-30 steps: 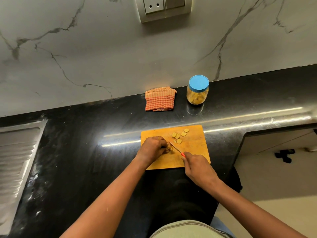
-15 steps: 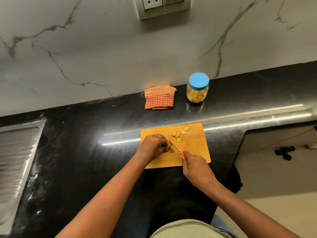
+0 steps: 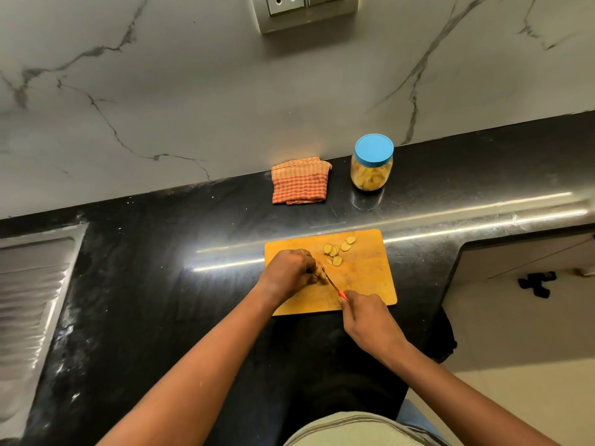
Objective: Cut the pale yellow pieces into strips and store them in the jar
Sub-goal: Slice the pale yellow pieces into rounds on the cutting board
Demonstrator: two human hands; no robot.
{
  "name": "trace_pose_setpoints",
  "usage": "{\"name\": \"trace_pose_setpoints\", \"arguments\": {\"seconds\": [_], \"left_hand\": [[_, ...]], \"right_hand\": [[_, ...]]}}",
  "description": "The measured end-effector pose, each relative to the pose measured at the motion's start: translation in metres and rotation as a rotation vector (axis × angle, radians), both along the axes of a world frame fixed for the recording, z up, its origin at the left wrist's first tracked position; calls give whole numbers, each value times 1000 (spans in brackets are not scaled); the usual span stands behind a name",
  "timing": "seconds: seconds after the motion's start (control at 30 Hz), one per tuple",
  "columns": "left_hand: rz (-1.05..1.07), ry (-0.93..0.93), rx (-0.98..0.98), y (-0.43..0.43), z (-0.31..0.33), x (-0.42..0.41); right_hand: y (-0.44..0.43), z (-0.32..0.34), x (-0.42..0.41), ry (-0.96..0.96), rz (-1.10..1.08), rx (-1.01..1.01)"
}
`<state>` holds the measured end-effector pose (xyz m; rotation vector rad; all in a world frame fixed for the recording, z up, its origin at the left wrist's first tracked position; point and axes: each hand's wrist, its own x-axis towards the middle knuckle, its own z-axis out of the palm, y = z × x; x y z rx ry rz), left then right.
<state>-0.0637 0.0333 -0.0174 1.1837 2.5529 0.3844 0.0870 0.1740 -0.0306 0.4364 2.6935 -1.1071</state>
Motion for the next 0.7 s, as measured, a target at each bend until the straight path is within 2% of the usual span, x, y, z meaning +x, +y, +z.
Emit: {"name": "trace_pose_setpoints", "arguments": {"seconds": [0.23,0.7], "left_hand": [[21,-20,2,-1,0,-1],[22,-55,17,-3,3,0]], "right_hand": [[9,4,5,-15,59,203],[8,7,6,85,-3,54]]}}
